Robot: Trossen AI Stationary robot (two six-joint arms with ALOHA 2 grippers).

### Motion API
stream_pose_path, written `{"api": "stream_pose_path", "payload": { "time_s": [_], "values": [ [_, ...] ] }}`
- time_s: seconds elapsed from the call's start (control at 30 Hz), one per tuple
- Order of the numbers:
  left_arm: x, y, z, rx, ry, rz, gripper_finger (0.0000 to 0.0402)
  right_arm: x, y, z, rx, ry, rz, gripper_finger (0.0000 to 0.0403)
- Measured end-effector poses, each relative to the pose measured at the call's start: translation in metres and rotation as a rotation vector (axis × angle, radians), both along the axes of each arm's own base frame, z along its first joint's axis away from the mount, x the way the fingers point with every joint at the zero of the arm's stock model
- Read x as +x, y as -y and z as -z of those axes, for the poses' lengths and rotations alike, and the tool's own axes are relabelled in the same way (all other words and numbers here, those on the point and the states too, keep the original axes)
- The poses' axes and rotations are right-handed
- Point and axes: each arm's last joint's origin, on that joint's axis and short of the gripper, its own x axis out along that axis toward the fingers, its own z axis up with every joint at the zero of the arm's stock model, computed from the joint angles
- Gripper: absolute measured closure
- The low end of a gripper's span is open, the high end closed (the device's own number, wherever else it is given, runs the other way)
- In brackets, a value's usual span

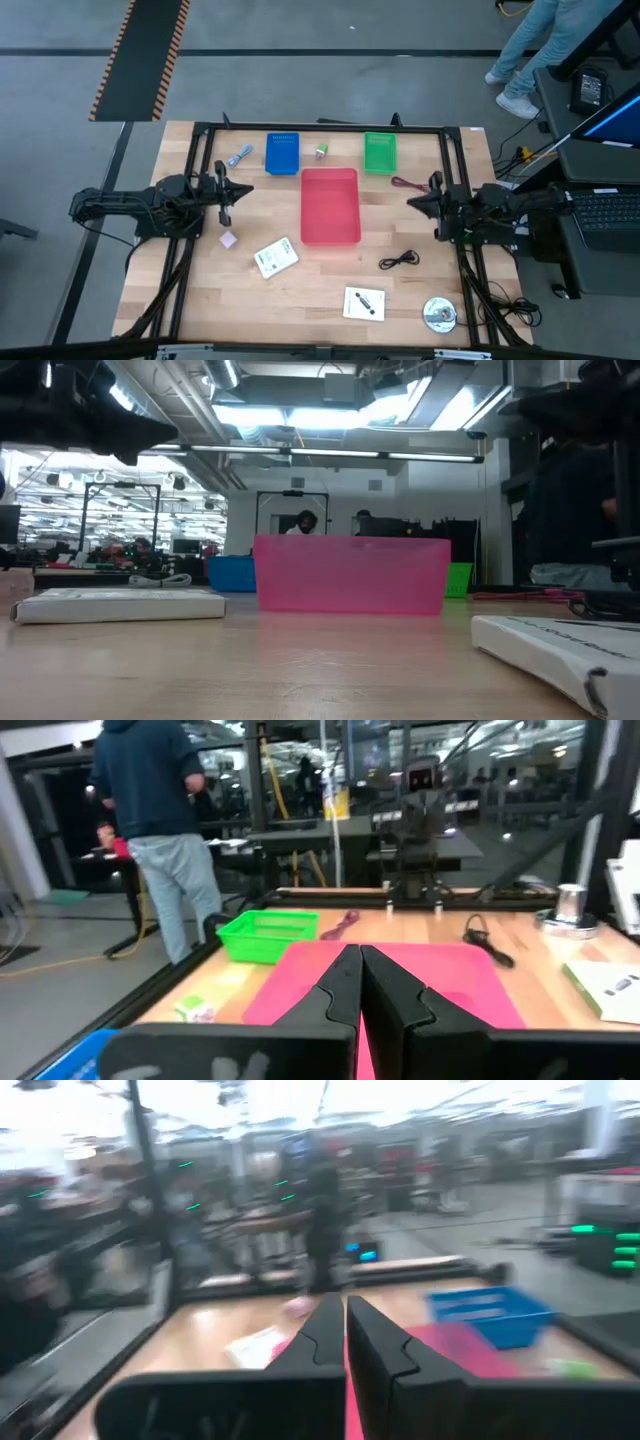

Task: Pick and place items into bin
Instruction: Put the blue charger cable into the red bin

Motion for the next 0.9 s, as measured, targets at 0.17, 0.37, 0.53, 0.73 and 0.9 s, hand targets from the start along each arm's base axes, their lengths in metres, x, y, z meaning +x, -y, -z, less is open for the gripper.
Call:
{"api": "stream_pose_path", "payload": {
  "time_s": [0.17, 0.37, 0.53, 0.73, 0.9],
  "values": [
    [0.005, -0.001, -0.013, -0.016, -0.027, -0.013, 0.04, 0.002, 0.003, -0.016, -0.074, -0.031, 0.123, 0.0403],
    [0.015, -0.004, -0.036, -0.091, -0.127, -0.124, 0.0399, 0.013, 0.001, -0.021, -0.089, -0.101, 0.126, 0.0403],
    [0.024, -0.008, -0.057, -0.183, -0.284, -0.265, 0.0398, 0.02, -0.001, -0.023, -0.105, -0.149, 0.125, 0.0403],
    [0.039, -0.009, -0.084, -0.281, -0.461, -0.328, 0.0398, 0.025, -0.001, -0.02, -0.119, -0.185, 0.124, 0.0403],
    [0.047, -0.011, -0.095, -0.25, -0.58, -0.398, 0.0398, 0.026, -0.002, -0.019, -0.172, -0.203, 0.125, 0.0403]
  ]
}}
